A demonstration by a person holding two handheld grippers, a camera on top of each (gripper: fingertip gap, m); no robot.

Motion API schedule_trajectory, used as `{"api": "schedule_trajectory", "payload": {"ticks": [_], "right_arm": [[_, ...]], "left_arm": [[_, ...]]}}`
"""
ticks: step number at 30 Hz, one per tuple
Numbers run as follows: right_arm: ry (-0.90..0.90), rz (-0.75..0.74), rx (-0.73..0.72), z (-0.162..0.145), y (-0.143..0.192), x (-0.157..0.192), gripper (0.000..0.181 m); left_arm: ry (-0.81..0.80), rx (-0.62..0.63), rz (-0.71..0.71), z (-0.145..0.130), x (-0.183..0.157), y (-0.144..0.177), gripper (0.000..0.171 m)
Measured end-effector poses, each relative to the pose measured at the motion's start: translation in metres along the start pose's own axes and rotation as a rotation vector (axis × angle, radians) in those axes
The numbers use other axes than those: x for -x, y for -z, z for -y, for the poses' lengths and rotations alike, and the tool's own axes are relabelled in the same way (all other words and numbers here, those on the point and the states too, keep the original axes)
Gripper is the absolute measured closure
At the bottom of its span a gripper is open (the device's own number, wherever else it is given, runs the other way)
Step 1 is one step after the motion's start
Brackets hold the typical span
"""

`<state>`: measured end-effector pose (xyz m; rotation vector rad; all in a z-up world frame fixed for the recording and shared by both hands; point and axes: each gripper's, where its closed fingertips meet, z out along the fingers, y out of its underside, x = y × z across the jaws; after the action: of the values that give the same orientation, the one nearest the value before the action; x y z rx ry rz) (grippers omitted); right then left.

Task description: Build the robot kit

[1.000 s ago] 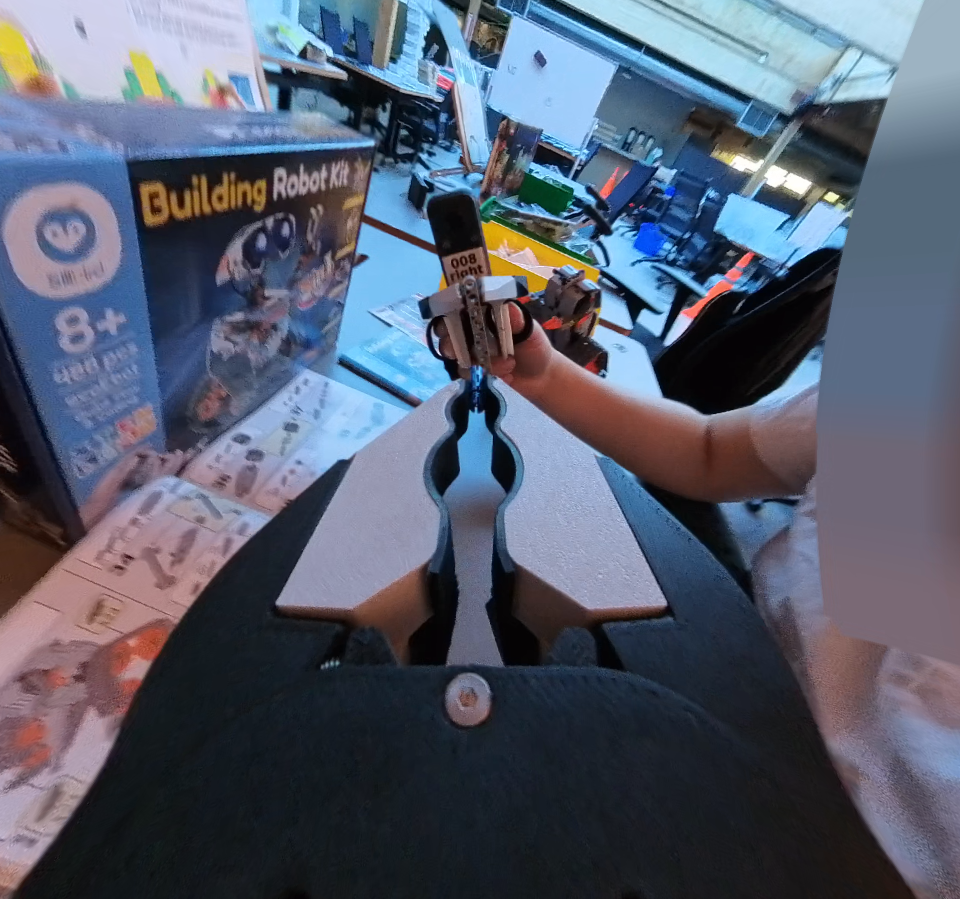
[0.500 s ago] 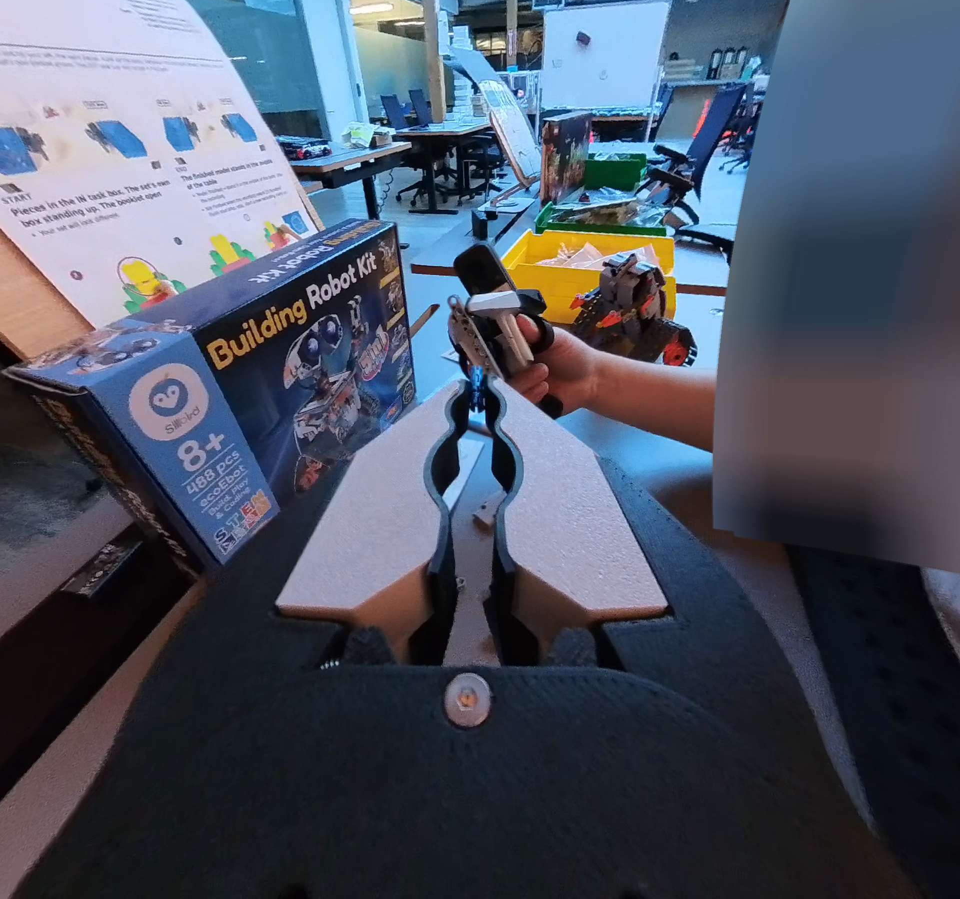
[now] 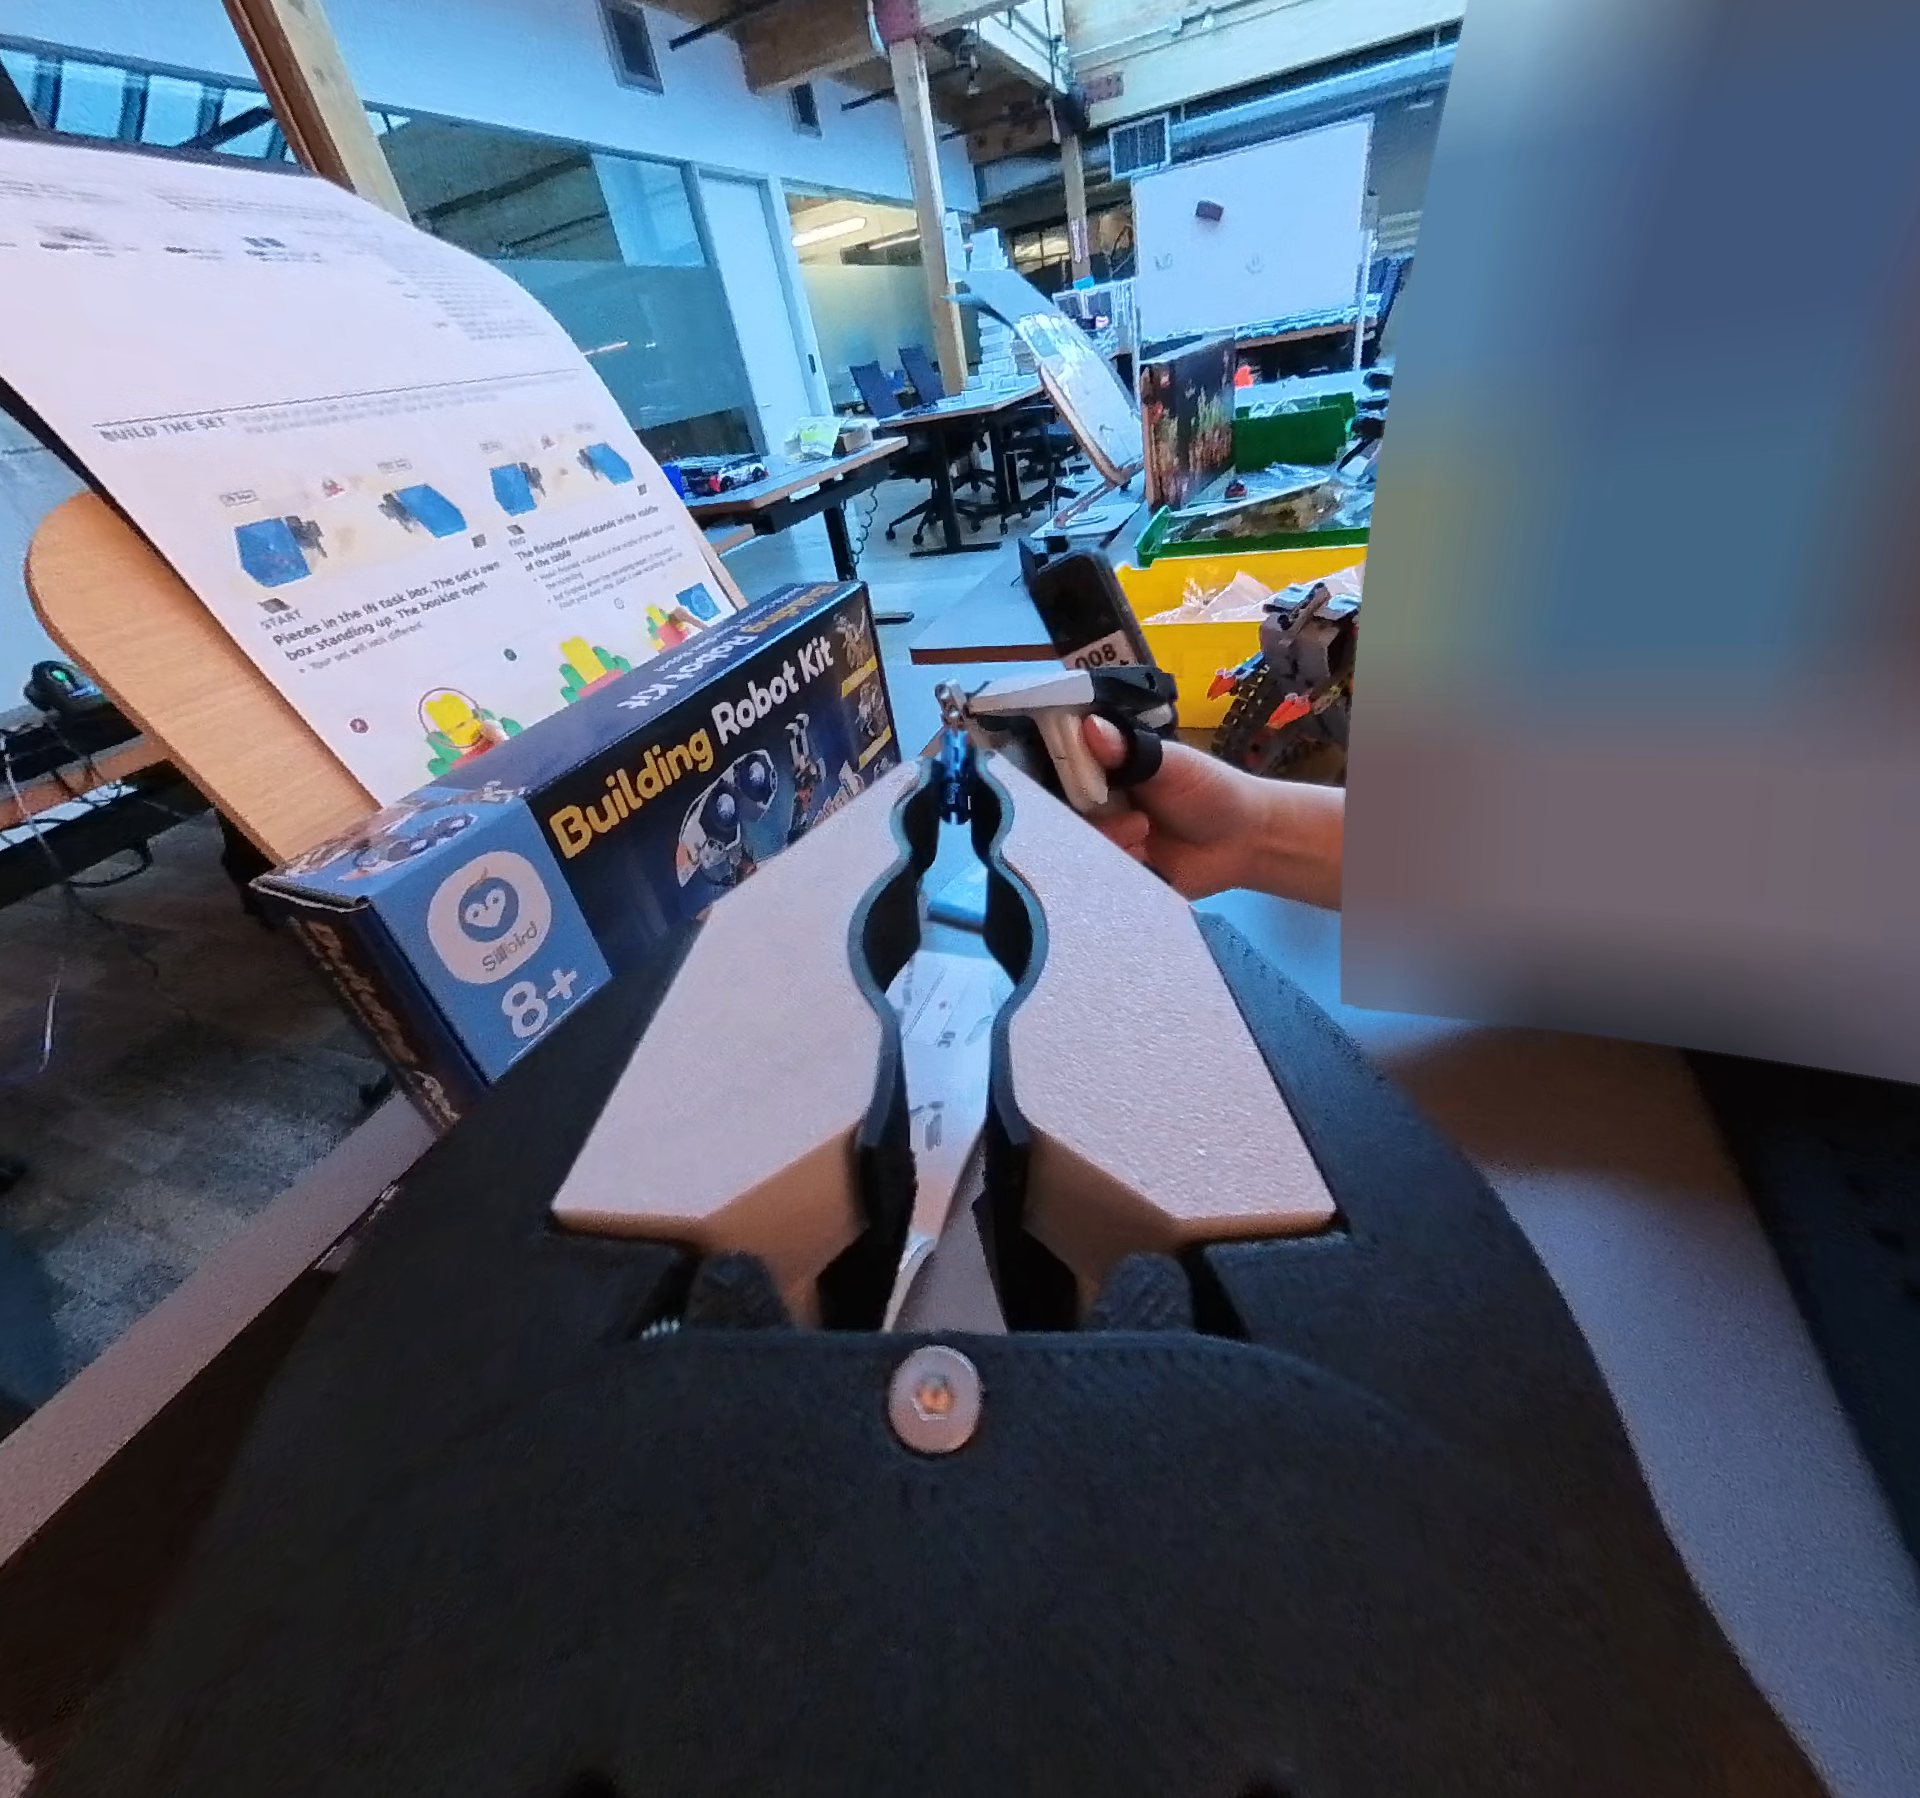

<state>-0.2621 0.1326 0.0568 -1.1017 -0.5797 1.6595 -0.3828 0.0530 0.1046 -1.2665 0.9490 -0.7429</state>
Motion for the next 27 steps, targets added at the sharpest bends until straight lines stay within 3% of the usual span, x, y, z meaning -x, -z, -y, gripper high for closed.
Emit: {"api": "schedule_trajectory", "payload": {"ticks": [10, 21, 27], "right_arm": [[-0.021, 0.014, 0.027, -0.007, -0.003, 0.001, 0.175], [-0.018, 0.0, -0.029, 0.004, 0.0, 0.001, 0.175], [-0.081, 0.063, -0.007, -0.001, -0.004, 0.009, 0.176]], "left_arm": [[-0.005, 0.011, -0.013, 0.001, -0.002, 0.001, 0.169], [-0.026, -0.038, 0.031, 0.013, 0.001, 0.007, 0.169], [-0.026, -0.038, 0.029, 0.016, 0.0, 0.008, 0.169]]}}
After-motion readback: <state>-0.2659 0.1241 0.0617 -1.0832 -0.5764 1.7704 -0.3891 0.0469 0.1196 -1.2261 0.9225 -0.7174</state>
